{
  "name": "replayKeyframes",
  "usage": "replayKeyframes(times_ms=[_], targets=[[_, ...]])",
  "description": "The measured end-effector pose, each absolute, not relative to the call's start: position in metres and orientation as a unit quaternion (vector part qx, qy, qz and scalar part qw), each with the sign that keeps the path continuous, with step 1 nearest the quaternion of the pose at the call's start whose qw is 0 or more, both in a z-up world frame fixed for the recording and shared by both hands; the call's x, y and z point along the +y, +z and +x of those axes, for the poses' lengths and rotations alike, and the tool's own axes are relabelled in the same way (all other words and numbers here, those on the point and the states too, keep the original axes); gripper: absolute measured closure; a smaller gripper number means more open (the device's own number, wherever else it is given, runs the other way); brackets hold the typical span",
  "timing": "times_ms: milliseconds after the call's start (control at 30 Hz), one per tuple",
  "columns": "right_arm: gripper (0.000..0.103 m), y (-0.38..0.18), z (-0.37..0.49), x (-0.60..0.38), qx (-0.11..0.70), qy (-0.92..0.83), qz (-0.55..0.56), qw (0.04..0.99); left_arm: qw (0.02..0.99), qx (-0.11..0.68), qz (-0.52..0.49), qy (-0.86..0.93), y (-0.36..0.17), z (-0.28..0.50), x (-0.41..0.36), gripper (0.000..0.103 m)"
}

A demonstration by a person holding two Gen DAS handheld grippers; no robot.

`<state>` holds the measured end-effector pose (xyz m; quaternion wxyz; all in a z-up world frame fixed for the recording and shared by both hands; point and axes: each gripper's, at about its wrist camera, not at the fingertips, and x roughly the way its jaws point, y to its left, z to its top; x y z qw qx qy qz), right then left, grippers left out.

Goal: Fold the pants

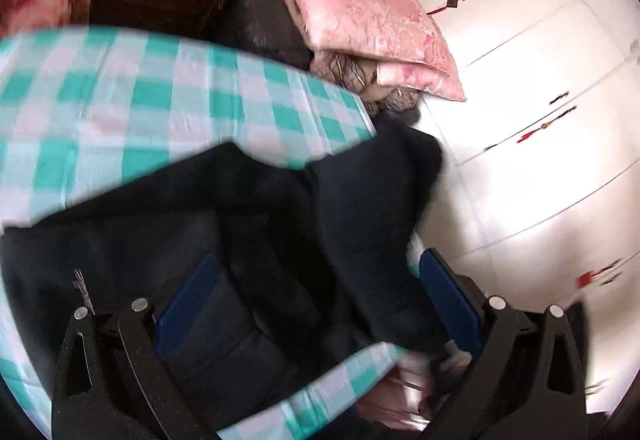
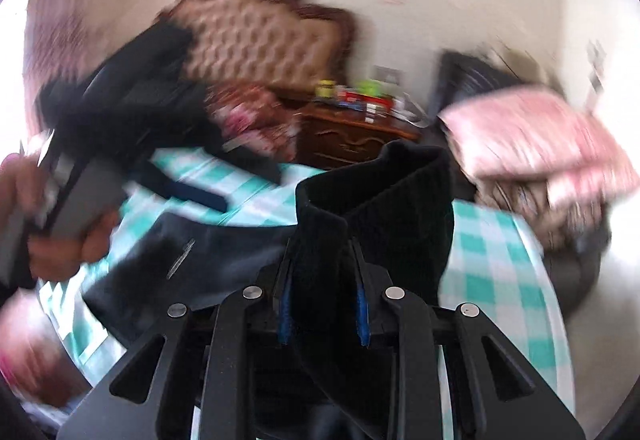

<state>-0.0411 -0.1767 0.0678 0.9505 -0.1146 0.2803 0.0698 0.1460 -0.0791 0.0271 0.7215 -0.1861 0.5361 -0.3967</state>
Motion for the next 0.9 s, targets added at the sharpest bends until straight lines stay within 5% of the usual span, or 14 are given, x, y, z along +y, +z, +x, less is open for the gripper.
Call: replayKeyframes(times_ms=[267,500,533,567,600,633,767,900], targets=[[0.079,0.019,-0.057,-0.127,0.295,0.091,-0.203,0.929,0.609,0.631,-0.253,-0.408,-0.057,0.162,-0.079,0.002],[0.079,0.027,-0.061,-0.128,0.278,0.105,-0.228,0.927,0.623,0.63,-0.164,-0.433,-0.038,0.149,-0.143,0.005],[0.079,0.027,-0.063,-0.128,0.276,0.105,-0.23,0.927,0.628,0.631,-0.15,-0.431,-0.036,0.147,-0.15,0.015],[0.077,0.027,-0.064,-0.129,0.274,0.102,-0.236,0.927,0.638,0.632,-0.131,-0.419,-0.034,0.146,-0.156,0.048],[0.072,0.026,-0.065,-0.132,0.275,0.099,-0.242,0.925,0.646,0.635,-0.118,-0.407,-0.036,0.148,-0.159,0.07],[0.068,0.026,-0.068,-0.134,0.276,0.107,-0.238,0.925,0.639,0.639,-0.128,-0.408,-0.039,0.151,-0.159,0.077],[0.031,0.042,-0.097,-0.174,0.239,0.163,-0.157,0.944,0.645,0.627,-0.141,-0.414,-0.03,0.155,-0.154,0.079],[0.025,0.035,-0.117,-0.224,0.288,0.269,-0.021,0.919,0.645,0.612,-0.161,-0.427,-0.002,0.168,-0.154,0.08]])
